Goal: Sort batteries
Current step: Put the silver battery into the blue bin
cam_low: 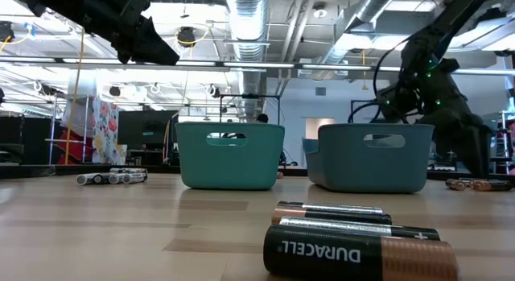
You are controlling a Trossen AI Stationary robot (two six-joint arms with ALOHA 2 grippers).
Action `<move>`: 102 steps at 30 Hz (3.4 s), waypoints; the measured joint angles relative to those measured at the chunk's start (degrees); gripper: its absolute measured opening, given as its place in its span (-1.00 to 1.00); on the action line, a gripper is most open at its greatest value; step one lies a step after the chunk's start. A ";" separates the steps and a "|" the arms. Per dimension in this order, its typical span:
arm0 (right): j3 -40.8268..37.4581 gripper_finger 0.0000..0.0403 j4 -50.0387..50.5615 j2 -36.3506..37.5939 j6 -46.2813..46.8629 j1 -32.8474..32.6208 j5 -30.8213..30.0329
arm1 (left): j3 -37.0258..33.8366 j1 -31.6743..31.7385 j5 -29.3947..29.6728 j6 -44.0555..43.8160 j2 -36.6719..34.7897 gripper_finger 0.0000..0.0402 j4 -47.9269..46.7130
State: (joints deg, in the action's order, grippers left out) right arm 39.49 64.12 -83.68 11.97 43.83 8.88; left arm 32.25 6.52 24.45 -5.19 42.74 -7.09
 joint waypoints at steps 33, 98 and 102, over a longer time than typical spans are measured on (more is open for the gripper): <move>-3.87 -0.42 -1.85 -0.04 8.44 0.03 -4.68 | 0.00 0.00 -0.02 -1.49 0.00 -0.43 0.00; 9.75 -0.90 -17.51 42.03 14.58 -5.20 -5.84 | 0.00 -0.01 -0.02 -1.46 -0.02 -0.43 0.02; 9.75 -0.90 -27.71 41.19 10.89 -10.13 -5.37 | 0.00 0.00 -0.02 -1.46 -0.02 -0.43 0.04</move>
State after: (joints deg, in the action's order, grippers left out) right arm 49.23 36.41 -42.49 22.86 33.70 3.50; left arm 32.25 6.52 24.43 -6.66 42.72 -7.05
